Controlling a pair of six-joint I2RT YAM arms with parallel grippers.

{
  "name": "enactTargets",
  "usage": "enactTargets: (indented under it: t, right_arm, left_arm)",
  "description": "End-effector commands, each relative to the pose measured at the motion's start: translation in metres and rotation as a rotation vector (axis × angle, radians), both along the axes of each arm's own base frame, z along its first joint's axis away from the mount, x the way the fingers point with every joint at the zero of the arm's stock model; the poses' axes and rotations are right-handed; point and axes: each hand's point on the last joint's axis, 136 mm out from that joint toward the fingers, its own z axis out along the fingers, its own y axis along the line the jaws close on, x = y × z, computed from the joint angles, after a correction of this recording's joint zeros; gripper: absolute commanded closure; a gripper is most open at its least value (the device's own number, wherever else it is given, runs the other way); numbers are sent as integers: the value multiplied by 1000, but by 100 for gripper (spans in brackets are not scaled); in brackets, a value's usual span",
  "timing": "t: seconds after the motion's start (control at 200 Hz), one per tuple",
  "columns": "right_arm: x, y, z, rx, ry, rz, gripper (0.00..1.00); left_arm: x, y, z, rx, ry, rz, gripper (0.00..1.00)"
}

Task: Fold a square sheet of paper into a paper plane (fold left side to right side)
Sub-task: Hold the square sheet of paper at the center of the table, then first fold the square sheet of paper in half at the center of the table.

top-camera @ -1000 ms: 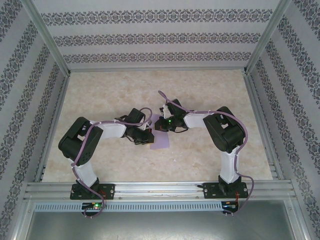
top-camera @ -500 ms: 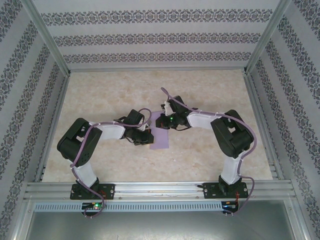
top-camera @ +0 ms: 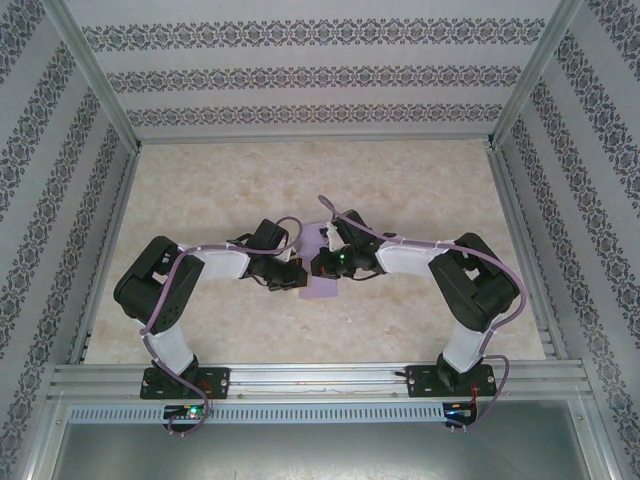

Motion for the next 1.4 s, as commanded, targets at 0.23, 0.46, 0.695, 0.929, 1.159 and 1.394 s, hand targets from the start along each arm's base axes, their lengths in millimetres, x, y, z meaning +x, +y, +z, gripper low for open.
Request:
enactTargets:
  t: [0.23, 0.46, 0.695, 0.929, 1.159, 1.394]
  right_arm:
    - [-15, -16, -47, -106, 61, -28, 100]
    - [-24, -33, -66, -159, 88, -14, 100]
    - [-24, -42, -73, -185, 93, 0, 100]
    - [-25, -46, -79, -208, 101, 2, 100]
    - [-25, -52, -84, -228, 103, 0, 100]
    - [-24, -56, -83, -227, 102, -5, 100]
  left_arm:
    - [1, 3, 2, 12, 5, 28, 95]
    - [21, -11, 29, -54, -59, 29, 94]
    - [38, -16, 26, -51, -84, 28, 94]
    - [54, -20, 20, -52, -98, 39, 94]
    - [64, -17, 19, -39, -110, 45, 94]
    - [66, -8, 16, -12, -115, 58, 94]
